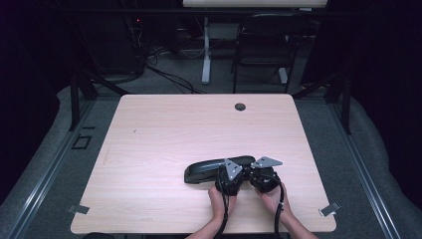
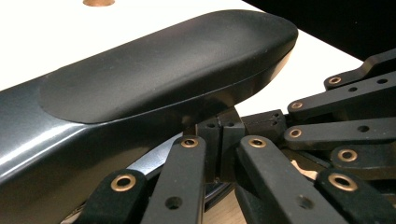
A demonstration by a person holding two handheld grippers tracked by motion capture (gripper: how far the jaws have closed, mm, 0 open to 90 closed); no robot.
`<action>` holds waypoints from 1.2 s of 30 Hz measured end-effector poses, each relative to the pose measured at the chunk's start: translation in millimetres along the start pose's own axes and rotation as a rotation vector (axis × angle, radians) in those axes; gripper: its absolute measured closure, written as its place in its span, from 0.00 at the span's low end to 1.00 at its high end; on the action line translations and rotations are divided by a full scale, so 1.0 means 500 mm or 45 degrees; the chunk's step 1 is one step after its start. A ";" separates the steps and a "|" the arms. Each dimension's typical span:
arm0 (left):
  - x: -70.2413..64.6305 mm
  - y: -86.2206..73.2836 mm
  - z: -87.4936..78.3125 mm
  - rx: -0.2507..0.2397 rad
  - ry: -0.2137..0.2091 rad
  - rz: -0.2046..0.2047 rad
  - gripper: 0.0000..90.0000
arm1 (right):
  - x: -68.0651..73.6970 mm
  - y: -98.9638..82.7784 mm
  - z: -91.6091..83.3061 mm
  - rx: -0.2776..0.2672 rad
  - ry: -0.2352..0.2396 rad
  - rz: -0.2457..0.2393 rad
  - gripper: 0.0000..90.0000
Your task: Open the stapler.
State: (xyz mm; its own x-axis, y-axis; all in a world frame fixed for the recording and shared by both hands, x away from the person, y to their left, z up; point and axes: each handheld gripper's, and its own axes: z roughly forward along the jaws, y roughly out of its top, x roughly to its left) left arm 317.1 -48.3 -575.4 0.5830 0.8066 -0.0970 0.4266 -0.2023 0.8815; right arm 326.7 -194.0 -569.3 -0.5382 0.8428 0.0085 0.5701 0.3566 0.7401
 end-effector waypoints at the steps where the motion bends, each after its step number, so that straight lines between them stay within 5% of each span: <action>1: 0.000 -0.001 0.000 -0.004 0.001 0.001 1.00 | -0.002 0.000 -0.001 0.007 0.006 0.004 1.00; 36: 0.009 0.001 0.003 -0.007 -0.030 0.021 1.00 | -0.006 0.001 0.001 0.004 0.024 0.019 1.00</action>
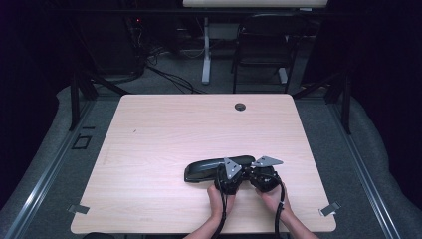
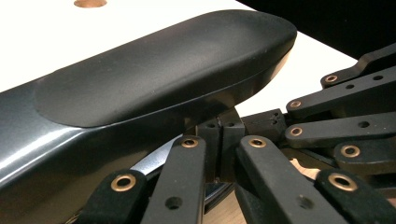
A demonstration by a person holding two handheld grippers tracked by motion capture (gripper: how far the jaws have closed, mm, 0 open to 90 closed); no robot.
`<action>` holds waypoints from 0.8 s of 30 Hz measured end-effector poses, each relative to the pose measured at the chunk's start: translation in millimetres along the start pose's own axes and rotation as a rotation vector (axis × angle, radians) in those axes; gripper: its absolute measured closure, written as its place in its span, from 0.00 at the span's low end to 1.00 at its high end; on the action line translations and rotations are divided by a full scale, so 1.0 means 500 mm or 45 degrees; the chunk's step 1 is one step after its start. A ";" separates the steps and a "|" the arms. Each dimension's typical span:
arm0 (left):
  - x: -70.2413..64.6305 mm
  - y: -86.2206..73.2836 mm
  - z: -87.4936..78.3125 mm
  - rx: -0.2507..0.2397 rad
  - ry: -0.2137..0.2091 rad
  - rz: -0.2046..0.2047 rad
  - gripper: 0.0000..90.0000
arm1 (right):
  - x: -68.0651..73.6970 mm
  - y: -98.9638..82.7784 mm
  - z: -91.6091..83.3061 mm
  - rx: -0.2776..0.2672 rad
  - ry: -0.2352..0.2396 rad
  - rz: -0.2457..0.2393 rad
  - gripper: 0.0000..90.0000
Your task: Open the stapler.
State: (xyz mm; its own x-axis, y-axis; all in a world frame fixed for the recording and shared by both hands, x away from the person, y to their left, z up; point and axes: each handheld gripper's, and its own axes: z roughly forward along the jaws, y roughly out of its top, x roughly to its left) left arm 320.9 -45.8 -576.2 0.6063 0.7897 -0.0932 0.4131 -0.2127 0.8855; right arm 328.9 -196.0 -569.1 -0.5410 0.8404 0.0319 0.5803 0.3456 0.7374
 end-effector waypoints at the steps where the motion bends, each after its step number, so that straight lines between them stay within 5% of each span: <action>1: 0.001 0.000 0.000 -0.002 -0.003 -0.003 1.00 | -0.001 0.000 0.000 0.003 0.002 -0.004 1.00; 24: -0.004 -0.001 0.002 -0.021 -0.006 0.014 1.00 | 0.000 -0.003 -0.001 -0.006 0.001 0.013 1.00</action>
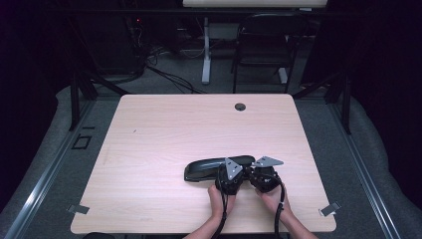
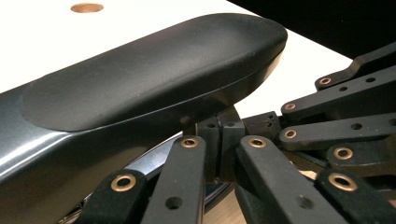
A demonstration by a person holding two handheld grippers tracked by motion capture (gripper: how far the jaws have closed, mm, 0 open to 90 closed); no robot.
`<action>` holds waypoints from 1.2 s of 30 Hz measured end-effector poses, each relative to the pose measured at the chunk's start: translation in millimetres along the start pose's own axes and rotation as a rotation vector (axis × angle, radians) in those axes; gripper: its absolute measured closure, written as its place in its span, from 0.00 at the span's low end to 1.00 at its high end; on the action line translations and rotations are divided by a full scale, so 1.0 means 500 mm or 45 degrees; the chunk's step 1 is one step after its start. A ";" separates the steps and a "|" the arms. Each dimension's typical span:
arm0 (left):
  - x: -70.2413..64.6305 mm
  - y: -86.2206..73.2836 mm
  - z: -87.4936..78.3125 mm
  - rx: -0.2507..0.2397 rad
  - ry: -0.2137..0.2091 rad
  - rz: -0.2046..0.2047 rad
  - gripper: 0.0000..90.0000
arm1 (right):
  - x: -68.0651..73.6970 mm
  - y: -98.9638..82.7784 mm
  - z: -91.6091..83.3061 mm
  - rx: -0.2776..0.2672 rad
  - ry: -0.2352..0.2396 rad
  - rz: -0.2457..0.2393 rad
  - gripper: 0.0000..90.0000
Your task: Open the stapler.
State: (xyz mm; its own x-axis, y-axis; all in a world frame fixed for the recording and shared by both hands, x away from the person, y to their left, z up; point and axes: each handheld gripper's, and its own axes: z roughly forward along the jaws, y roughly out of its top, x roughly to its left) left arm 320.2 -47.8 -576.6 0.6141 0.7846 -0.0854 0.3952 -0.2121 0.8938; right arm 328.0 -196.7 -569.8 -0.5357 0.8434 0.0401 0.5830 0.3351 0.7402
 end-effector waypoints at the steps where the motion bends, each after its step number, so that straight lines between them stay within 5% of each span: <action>1: 0.000 0.000 0.000 0.000 0.000 -0.006 1.00 | -0.001 -0.001 0.001 -0.009 0.007 0.015 1.00; 9: 0.006 0.003 0.001 0.013 -0.014 0.022 1.00 | -0.001 -0.001 0.002 -0.014 0.007 0.015 1.00; 31: 0.002 0.000 0.009 -0.026 -0.039 -0.009 1.00 | -0.005 -0.006 0.002 -0.037 0.010 0.056 1.00; 33: 0.000 0.007 -0.004 -0.116 -0.004 0.004 1.00 | -0.004 -0.007 0.002 -0.041 0.012 0.058 1.00; 35: 0.006 0.059 -0.038 -0.252 0.014 0.031 1.00 | -0.003 -0.007 0.002 -0.043 0.003 0.043 1.00; 36: 0.003 0.084 -0.047 -0.261 0.015 0.074 1.00 | -0.004 -0.009 0.002 -0.056 0.015 0.065 1.00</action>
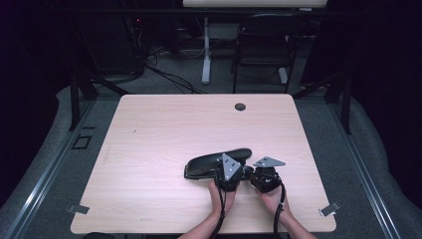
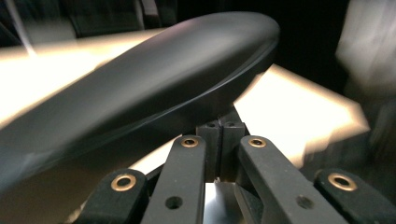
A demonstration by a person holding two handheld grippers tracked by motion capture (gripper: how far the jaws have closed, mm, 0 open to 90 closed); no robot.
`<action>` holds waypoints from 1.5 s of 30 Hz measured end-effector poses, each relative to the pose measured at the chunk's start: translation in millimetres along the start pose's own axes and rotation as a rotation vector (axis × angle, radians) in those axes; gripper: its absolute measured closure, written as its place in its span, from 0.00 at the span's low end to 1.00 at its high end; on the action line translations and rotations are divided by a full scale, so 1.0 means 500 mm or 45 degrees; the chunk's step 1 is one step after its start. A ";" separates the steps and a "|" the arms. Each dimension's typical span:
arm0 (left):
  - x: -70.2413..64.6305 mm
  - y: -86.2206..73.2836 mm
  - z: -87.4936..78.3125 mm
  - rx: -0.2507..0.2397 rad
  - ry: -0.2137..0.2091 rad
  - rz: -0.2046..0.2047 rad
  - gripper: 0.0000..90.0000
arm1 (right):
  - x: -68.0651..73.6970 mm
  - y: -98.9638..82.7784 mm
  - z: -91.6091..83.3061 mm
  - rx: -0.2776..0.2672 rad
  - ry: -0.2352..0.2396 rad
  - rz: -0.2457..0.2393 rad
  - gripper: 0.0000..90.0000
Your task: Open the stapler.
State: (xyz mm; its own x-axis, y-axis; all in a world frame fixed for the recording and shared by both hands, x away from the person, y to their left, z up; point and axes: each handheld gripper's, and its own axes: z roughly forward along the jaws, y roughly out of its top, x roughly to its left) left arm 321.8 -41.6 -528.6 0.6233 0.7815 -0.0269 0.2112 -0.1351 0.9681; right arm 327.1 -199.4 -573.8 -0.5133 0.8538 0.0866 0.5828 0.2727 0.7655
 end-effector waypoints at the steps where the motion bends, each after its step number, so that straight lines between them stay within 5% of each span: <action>1: 0.004 0.017 -0.002 0.006 -0.017 0.012 1.00 | 0.002 0.001 0.001 -0.006 -0.006 0.000 1.00; 8: 0.009 0.006 -0.007 0.046 -0.026 -0.025 1.00 | 0.005 0.006 -0.002 0.040 -0.026 -0.027 1.00; 20: 0.028 0.006 -0.025 0.077 -0.003 -0.016 1.00 | 0.005 0.008 0.000 0.035 -0.023 -0.036 1.00; 38: 0.078 0.027 -0.073 0.039 0.061 0.010 1.00 | 0.005 0.010 -0.001 0.055 -0.025 -0.039 1.00; 45: 0.092 0.035 -0.084 0.026 0.052 -0.022 1.00 | 0.005 0.011 -0.001 0.052 -0.026 -0.040 1.00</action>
State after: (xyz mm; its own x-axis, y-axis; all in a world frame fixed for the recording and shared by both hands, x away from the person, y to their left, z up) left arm 322.4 17.6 -502.3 0.5882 0.8081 -0.0328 0.2369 -0.1334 0.9623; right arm 328.7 -196.2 -569.3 -0.5187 0.8535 0.0495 0.5921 0.3168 0.7410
